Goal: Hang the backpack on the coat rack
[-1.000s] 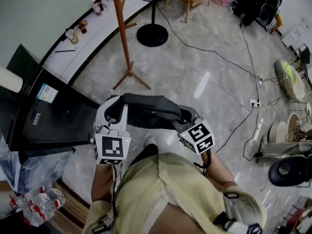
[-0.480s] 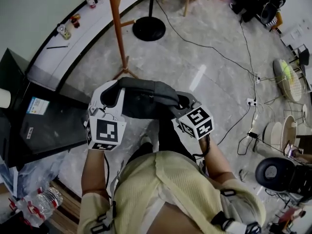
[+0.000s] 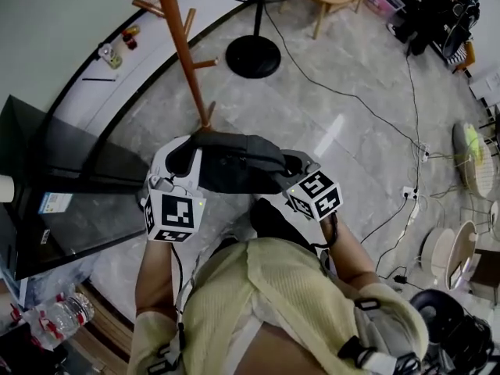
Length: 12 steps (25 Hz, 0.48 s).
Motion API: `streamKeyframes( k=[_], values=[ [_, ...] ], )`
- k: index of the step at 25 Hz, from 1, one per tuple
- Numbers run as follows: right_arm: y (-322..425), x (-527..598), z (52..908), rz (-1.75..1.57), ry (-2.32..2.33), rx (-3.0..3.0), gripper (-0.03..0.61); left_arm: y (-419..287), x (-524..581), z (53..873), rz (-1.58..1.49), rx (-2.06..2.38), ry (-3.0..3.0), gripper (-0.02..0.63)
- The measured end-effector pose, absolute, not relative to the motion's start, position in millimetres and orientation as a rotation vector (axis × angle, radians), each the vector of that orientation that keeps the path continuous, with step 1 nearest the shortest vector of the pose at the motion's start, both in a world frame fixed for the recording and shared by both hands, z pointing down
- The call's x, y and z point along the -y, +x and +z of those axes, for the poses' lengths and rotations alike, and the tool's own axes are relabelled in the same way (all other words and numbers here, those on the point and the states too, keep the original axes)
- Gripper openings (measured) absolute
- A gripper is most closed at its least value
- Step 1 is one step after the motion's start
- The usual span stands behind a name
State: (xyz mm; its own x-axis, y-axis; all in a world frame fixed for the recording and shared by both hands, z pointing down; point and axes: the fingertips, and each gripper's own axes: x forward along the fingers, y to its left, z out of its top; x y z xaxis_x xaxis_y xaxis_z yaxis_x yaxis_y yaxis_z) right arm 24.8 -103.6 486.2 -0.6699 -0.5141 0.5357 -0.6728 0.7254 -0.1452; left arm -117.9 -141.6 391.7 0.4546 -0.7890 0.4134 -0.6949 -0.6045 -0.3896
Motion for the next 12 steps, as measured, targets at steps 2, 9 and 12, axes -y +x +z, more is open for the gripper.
streamKeyframes(
  k=[2, 9, 12],
  values=[
    [34, 124, 490, 0.458, 0.875, 2.463, 0.101, -110, 159, 397, -0.876, -1.334, -2.531, 0.048],
    [56, 187, 502, 0.436, 0.793, 2.467, 0.1, -92, 212, 413, -0.961, -1.406, -2.501, 0.046],
    [60, 212, 505, 0.427, 0.759, 2.476, 0.1, -88, 232, 416, -0.985, -1.43, -2.5, 0.046]
  ],
)
